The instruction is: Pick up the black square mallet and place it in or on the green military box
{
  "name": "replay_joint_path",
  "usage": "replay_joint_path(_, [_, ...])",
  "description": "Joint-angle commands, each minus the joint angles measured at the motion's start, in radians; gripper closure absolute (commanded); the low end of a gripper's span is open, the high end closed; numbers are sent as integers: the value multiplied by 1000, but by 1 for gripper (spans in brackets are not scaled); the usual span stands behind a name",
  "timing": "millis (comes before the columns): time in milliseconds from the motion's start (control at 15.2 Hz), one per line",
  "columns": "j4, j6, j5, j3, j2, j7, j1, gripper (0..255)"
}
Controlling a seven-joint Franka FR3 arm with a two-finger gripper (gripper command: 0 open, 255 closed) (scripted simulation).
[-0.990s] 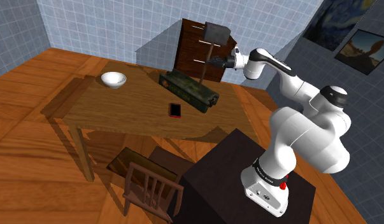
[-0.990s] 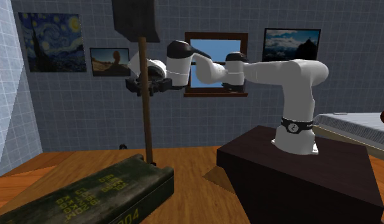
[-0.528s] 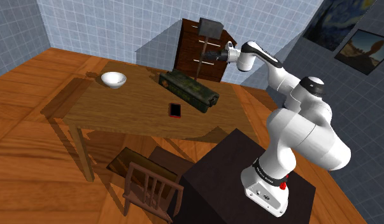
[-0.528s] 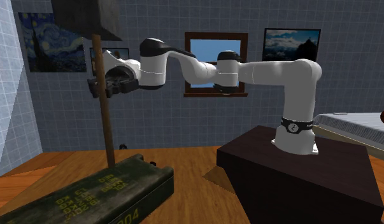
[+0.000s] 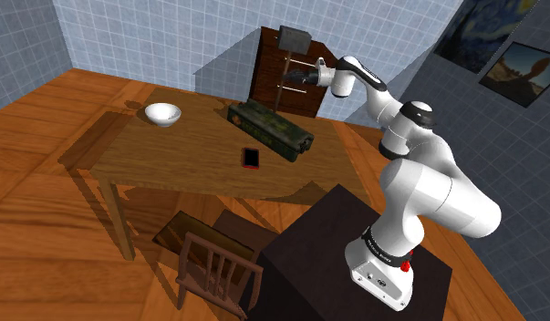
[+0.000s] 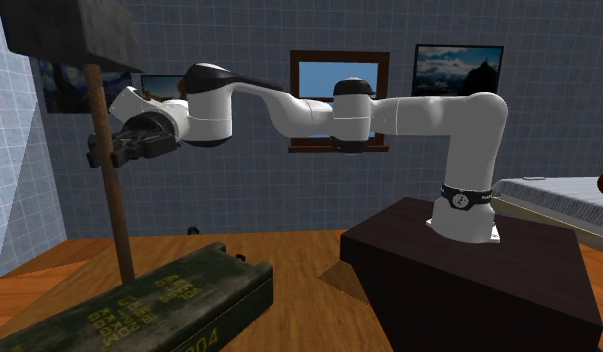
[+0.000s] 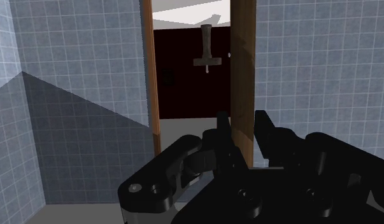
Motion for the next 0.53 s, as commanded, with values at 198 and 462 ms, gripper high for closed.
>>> replay_joint_path(198, [5,5,-6,-14,-31,-31,3,255])
replay_joint_path(462, [17,5,-11,-25,-57,-57,9,255])
